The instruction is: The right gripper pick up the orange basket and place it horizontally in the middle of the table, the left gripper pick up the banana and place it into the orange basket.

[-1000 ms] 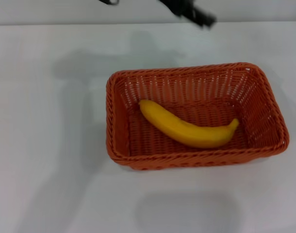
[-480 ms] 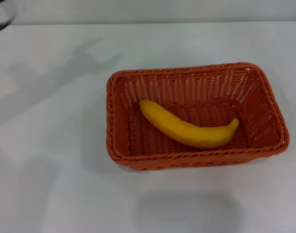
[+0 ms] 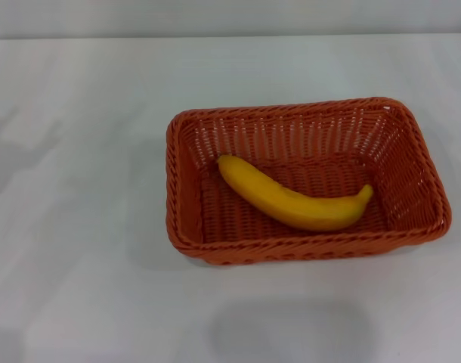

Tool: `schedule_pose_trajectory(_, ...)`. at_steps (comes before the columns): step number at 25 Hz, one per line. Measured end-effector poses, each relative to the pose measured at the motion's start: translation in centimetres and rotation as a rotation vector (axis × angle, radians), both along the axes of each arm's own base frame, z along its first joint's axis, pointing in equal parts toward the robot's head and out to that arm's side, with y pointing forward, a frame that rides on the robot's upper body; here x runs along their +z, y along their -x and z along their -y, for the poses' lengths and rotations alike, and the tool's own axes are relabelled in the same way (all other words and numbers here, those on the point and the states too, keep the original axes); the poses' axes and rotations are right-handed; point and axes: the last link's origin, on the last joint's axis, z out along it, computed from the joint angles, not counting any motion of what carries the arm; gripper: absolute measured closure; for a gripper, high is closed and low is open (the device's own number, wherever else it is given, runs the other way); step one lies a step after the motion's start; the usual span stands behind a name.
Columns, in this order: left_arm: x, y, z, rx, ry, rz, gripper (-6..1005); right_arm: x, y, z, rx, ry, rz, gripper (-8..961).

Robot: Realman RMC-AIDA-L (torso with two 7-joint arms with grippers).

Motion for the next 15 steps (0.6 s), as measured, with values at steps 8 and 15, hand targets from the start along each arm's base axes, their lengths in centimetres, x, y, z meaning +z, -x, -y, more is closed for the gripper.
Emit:
schedule_pose_trajectory(8,-1.0,2.3,3.4,0.082,-0.091,0.023,106,-0.7,-0.3,0.1,0.003,-0.06,-0.013,271)
schedule_pose_trajectory(15,-0.2,3.8,5.1,0.148,-0.184,-0.009,106,-1.4,-0.1,0.7,0.035,-0.088,-0.068,271)
